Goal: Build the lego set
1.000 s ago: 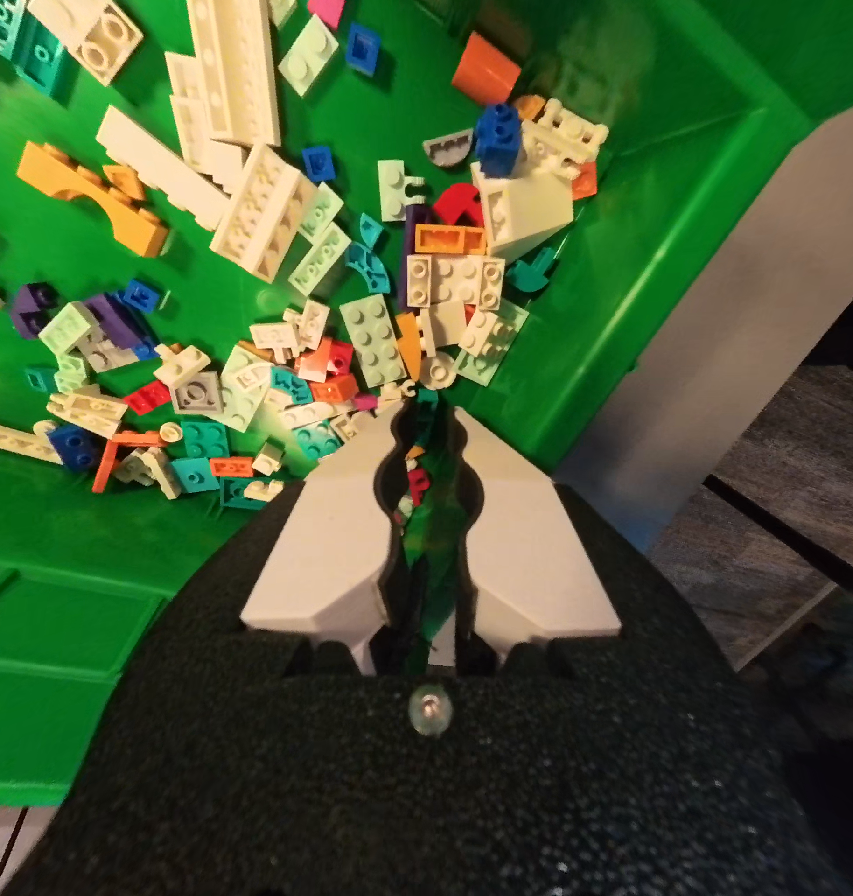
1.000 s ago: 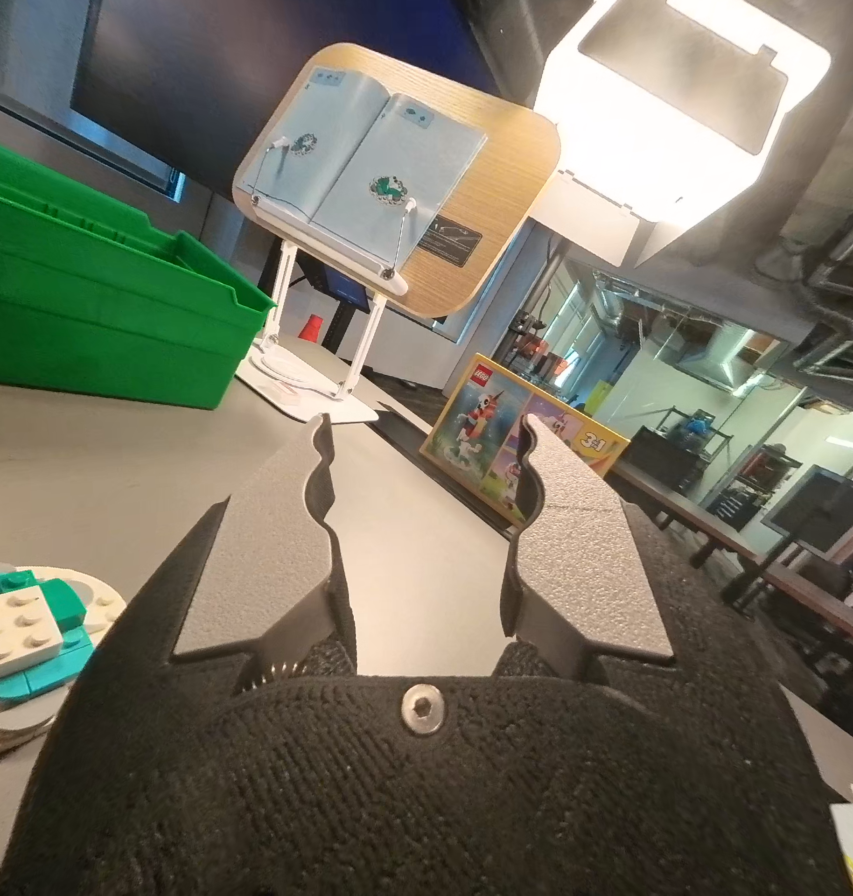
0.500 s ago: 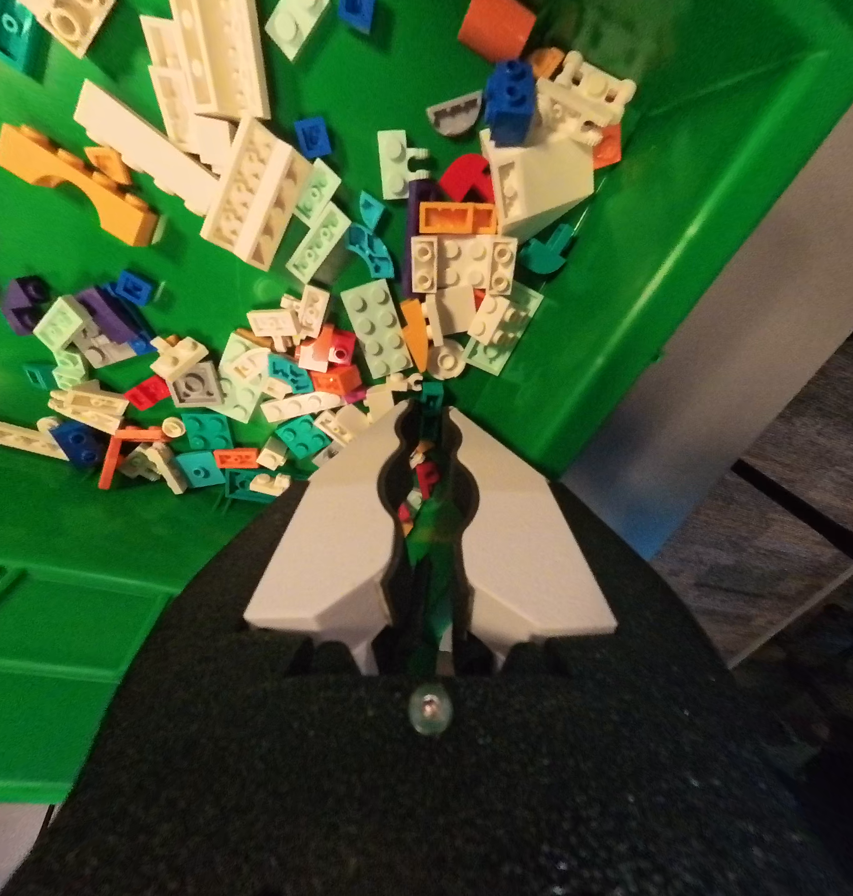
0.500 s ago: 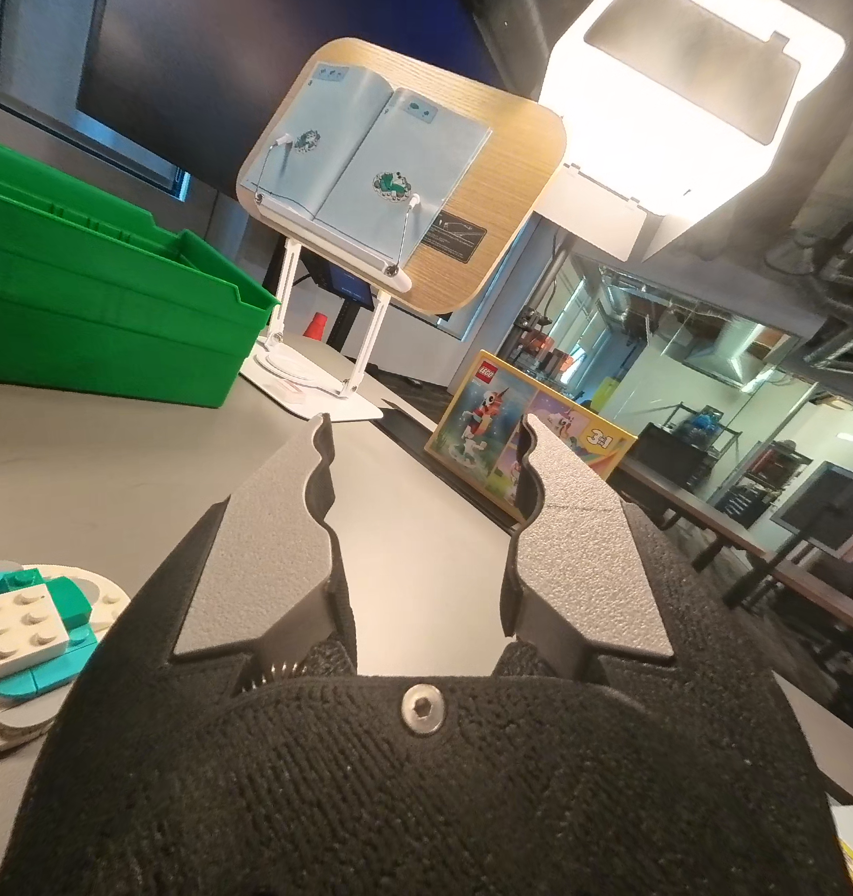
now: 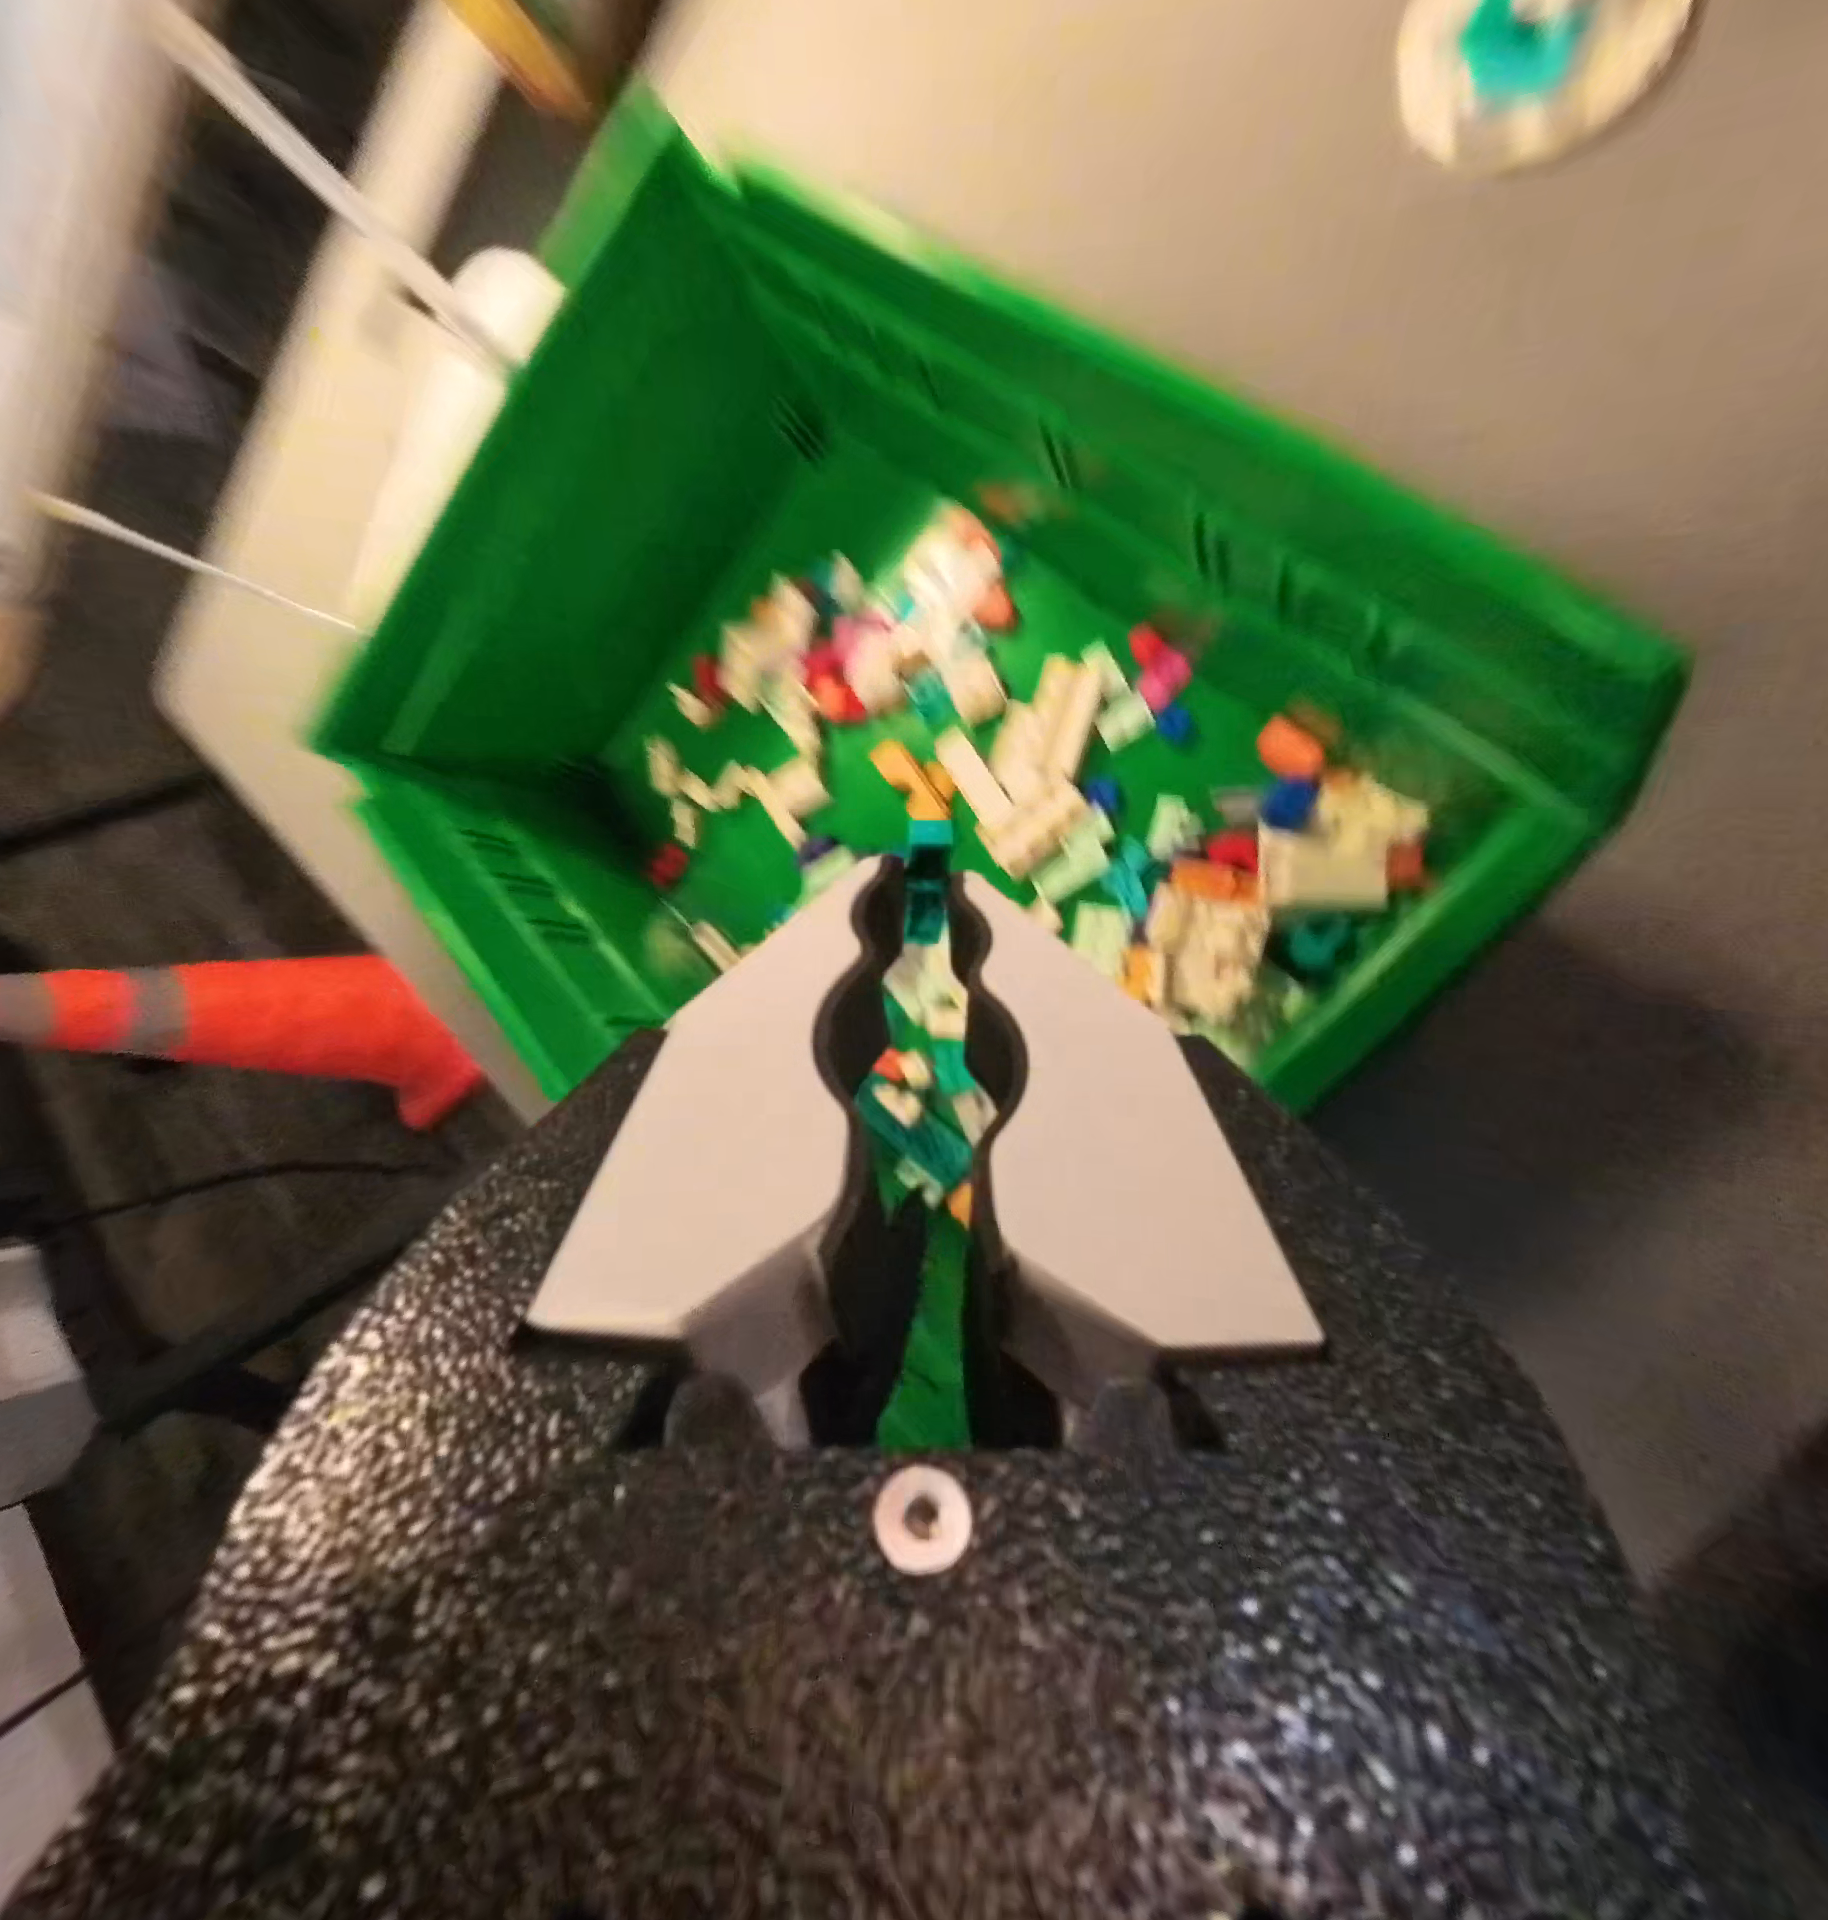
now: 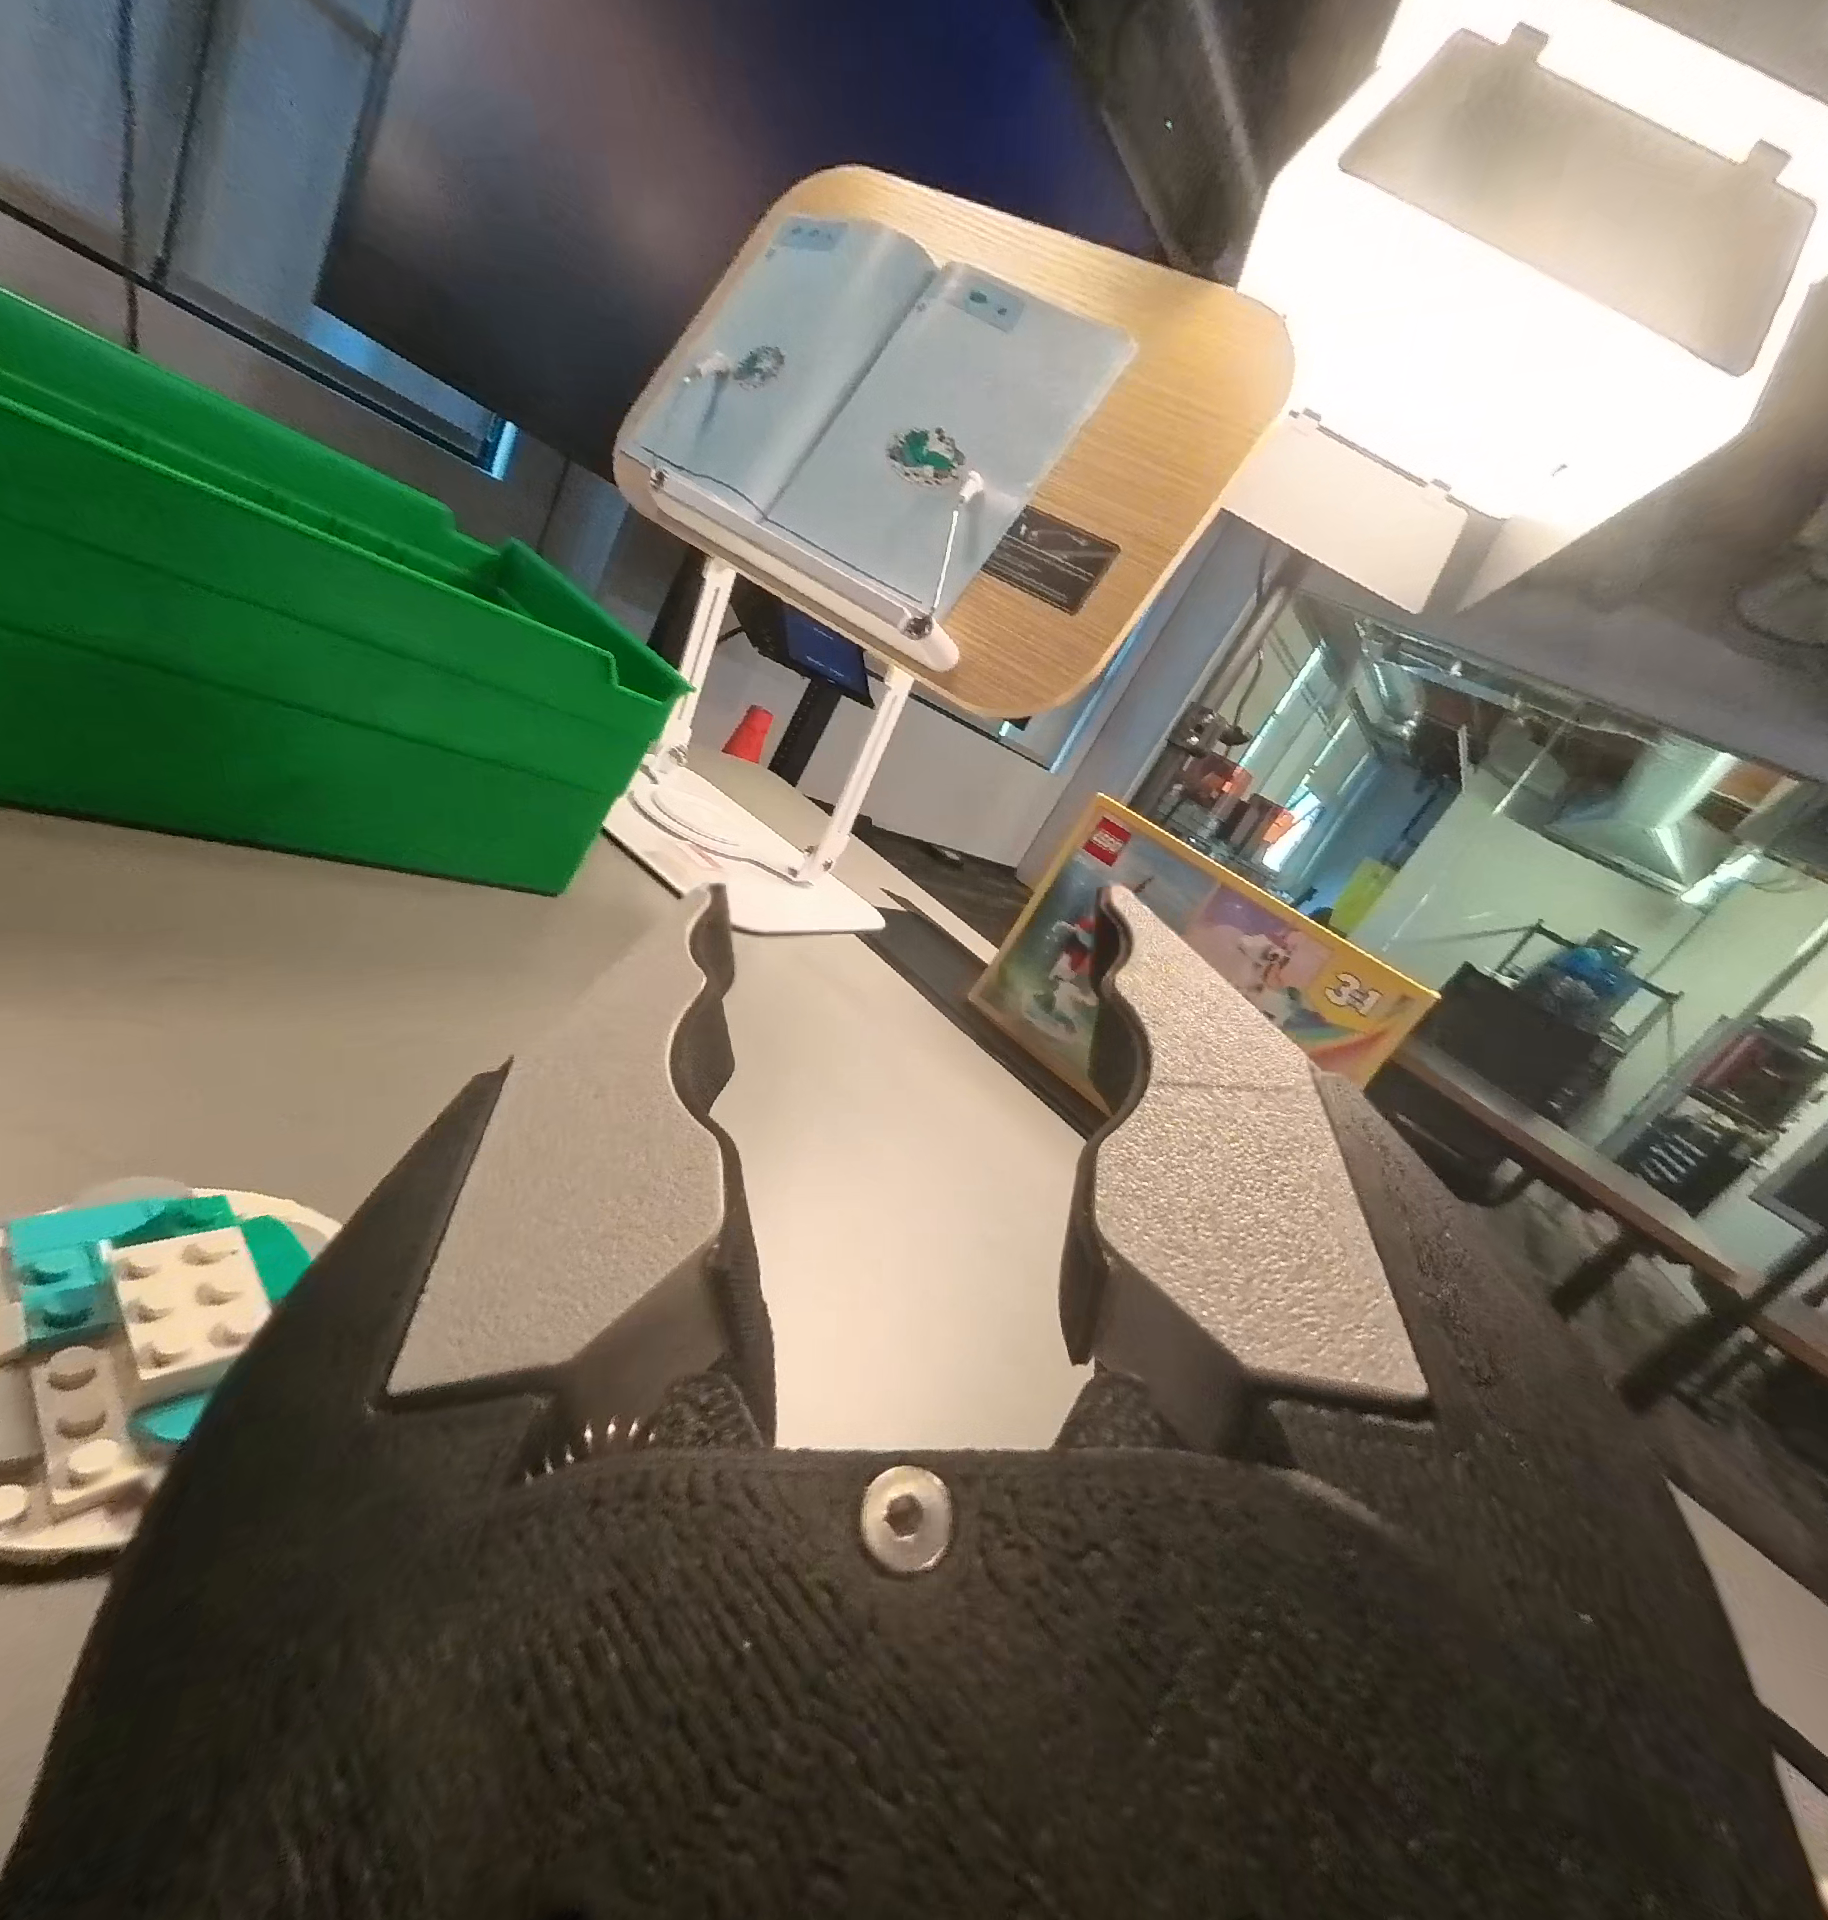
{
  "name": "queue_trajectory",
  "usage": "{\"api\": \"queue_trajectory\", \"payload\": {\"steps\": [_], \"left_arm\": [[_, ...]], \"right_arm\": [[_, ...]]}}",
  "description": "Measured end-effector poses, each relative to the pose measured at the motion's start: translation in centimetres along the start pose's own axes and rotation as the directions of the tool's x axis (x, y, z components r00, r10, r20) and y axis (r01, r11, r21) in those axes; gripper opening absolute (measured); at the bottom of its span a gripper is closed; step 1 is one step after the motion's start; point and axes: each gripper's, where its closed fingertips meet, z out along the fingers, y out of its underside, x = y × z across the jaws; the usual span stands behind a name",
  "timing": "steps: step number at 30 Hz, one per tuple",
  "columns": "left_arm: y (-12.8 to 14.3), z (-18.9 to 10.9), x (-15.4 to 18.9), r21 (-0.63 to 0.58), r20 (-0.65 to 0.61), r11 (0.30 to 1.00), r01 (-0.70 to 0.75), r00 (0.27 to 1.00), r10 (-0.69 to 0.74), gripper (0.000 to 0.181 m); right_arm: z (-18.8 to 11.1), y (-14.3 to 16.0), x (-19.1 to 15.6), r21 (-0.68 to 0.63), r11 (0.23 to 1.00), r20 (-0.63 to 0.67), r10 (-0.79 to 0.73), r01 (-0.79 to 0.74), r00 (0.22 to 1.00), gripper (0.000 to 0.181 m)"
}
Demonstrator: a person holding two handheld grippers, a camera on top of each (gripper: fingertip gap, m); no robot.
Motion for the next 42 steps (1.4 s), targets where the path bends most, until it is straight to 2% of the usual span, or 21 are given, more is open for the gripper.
{"api": "queue_trajectory", "payload": {"steps": [3, 6, 9, 12, 15, 17, 19, 21, 23, 25, 28, 30, 34, 38, 42], "left_arm": [[-5.2, -3.5, -0.9, 0.289, 0.205, 0.955, 0.061, 0.971, -0.124, 0.005], [-9.8, -7.0, 0.1, 0.541, 0.312, 0.838, 0.070, 0.909, -0.277, 0.005], [-14.2, -9.0, 3.3, 0.756, 0.230, 0.648, 0.088, 0.892, -0.390, 0.006], [-17.4, -8.8, 6.3, 0.864, 0.124, 0.489, 0.119, 0.891, -0.436, 0.005], [-19.9, -7.1, 8.7, 0.903, 0.009, 0.390, 0.183, 0.897, -0.443, 0.005], [-21.2, -5.4, 9.8, 0.908, -0.025, 0.367, 0.204, 0.898, -0.440, 0.005], [-22.5, -3.7, 11.1, 0.916, -0.060, 0.338, 0.218, 0.906, -0.420, 0.005], [-23.9, -2.3, 12.6, 0.924, -0.155, 0.271, 0.269, 0.913, -0.377, 0.005], [-24.9, -0.6, 13.9, 0.905, -0.276, 0.224, 0.360, 0.901, -0.333, 0.005], [-25.5, 1.1, 14.6, 0.879, -0.358, 0.203, 0.431, 0.878, -0.317, 0.005], [-26.0, 3.5, 15.4, 0.836, -0.437, 0.205, 0.509, 0.844, -0.311, 0.005], [-26.1, 4.8, 16.0, 0.806, -0.474, 0.229, 0.545, 0.827, -0.302, 0.005], [-26.3, 6.2, 16.8, 0.766, -0.531, 0.236, 0.598, 0.795, -0.291, 0.005], [-26.3, 6.5, 17.3, 0.743, -0.563, 0.246, 0.623, 0.780, -0.275, 0.005], [-26.0, 6.7, 17.2, 0.728, -0.579, 0.253, 0.637, 0.769, -0.270, 0.005]], "right_arm": [[-0.1, -0.6, -0.7, 0.027, 0.999, 0.036, 0.018, -0.019, 0.999, 0.067], [-0.4, -1.4, -1.7, 0.058, 0.998, 0.083, 0.017, -0.022, 0.996, 0.065], [-1.1, -2.1, -3.0, 0.088, 0.996, 0.145, -0.006, -0.007, 0.989, 0.060], [-2.2, -3.1, -4.0, 0.134, 0.991, 0.201, -0.025, -0.002, 0.979, 0.057], [-3.8, -4.4, -5.9, 0.210, 0.968, 0.250, -0.193, 0.141, 0.949, 0.055], [-4.9, -5.0, -6.7, 0.234, 0.966, 0.298, -0.183, 0.114, 0.937, 0.054], [-5.9, -5.8, -6.9, 0.247, 0.969, 0.358, -0.084, -0.008, 0.930, 0.051], [-6.9, -6.6, -6.7, 0.236, 0.953, 0.447, 0.068, -0.191, 0.892, 0.043], [-8.1, -7.8, -6.3, 0.204, 0.882, 0.571, 0.245, -0.424, 0.784, 0.036], [-8.9, -8.6, -5.4, 0.139, 0.776, 0.661, 0.389, -0.615, 0.641, 0.032], [-9.8, -8.9, -4.5, 0.030, 0.658, 0.740, 0.491, -0.753, 0.459, 0.029], [-10.0, -8.8, -4.0, -0.020, 0.617, 0.762, 0.519, -0.787, 0.388, 0.023], [-10.1, -8.1, -4.9, -0.080, 0.662, 0.781, 0.507, -0.746, 0.366, 0.014], [-10.3, -8.3, -4.9, -0.102, 0.640, 0.792, 0.516, -0.761, 0.327, 0.013], [-10.4, -8.3, -5.3, -0.115, 0.656, 0.802, 0.505, -0.746, 0.320, 0.006]]}}
